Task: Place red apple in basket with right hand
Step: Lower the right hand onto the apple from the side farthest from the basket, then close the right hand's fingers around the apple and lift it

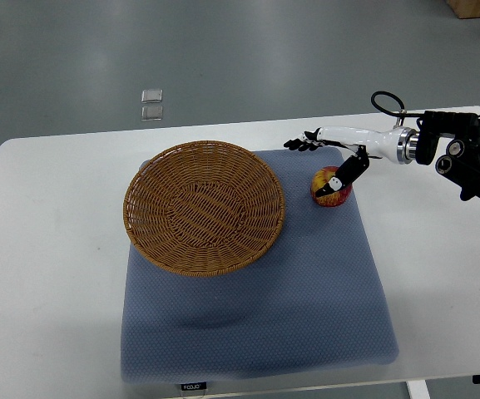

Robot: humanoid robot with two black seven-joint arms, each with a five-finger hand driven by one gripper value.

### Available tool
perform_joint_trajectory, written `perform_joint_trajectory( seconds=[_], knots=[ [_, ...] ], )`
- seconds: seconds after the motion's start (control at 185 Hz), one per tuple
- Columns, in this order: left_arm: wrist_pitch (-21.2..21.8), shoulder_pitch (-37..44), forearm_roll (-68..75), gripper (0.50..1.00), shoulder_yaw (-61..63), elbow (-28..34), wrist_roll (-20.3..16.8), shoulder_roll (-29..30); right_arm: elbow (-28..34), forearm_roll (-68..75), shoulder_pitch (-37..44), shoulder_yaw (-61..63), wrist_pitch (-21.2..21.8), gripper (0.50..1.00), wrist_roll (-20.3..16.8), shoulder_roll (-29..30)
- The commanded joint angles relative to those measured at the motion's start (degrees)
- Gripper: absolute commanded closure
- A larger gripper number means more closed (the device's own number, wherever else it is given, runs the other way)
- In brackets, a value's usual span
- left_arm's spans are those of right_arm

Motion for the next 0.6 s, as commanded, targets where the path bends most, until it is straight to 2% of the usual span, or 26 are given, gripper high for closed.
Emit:
perform_joint_trajectory(
  seconds=[0.0,0.281,0.594],
  knots=[
    [0.0,0.0,0.0,0.5,0.1,0.0,0.0,0.0,-0.5,-3.1,0.3,-3.4,-3.2,0.583,-0.2,0.5],
    [0.0,0.0,0.0,0.5,0.1,0.0,0.0,0.0,-2.2,-5.1,0.4,-6.5,-7.5,0.585,-0.2,0.6],
    [0.0,0.0,0.1,0.5,0.1,-0.1,0.0,0.0,-3.4,-7.7,0.4,-7.5,-8.9,0.593,0.0,0.6]
  ],
)
